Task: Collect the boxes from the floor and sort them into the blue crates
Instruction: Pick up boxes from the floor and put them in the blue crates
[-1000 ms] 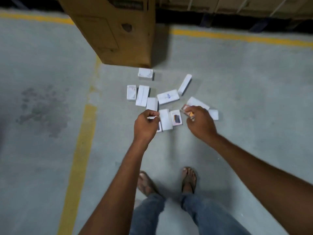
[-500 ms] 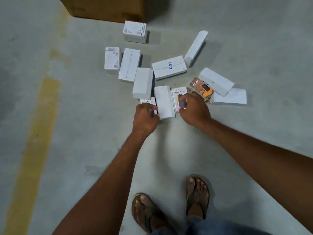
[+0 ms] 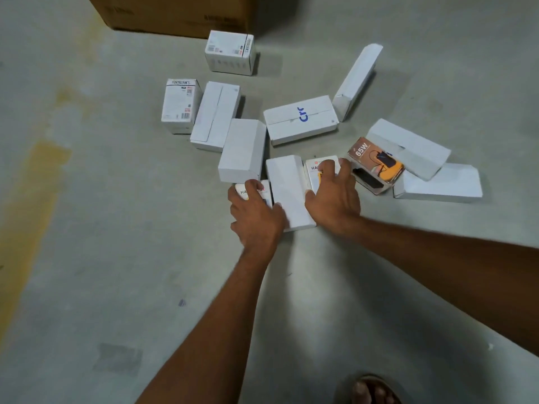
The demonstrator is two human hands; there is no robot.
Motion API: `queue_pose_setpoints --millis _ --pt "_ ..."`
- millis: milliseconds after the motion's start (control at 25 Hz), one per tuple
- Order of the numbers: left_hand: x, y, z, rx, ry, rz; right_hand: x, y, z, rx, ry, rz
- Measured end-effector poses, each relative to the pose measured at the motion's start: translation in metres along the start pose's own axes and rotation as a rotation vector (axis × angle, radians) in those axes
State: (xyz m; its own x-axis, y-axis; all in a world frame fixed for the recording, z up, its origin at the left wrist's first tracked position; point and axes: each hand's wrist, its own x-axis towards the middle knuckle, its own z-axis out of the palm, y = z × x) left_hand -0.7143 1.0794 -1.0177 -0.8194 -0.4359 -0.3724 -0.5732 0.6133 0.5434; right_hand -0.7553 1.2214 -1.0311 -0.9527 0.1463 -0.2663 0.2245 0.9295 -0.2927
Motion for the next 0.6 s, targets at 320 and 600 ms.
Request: queue_pose_setpoints --millis 320,600 --pt "0.033 0.033 -0.04 -0.205 0.221 0.176 0.038 -0.034 -0.053 0.268 0.268 -0.077" --pt "0.053 0.072 -0.07 -0.661 0.011 0.079 0.038 -0.083 -0.075 0.641 0.327 -0.055"
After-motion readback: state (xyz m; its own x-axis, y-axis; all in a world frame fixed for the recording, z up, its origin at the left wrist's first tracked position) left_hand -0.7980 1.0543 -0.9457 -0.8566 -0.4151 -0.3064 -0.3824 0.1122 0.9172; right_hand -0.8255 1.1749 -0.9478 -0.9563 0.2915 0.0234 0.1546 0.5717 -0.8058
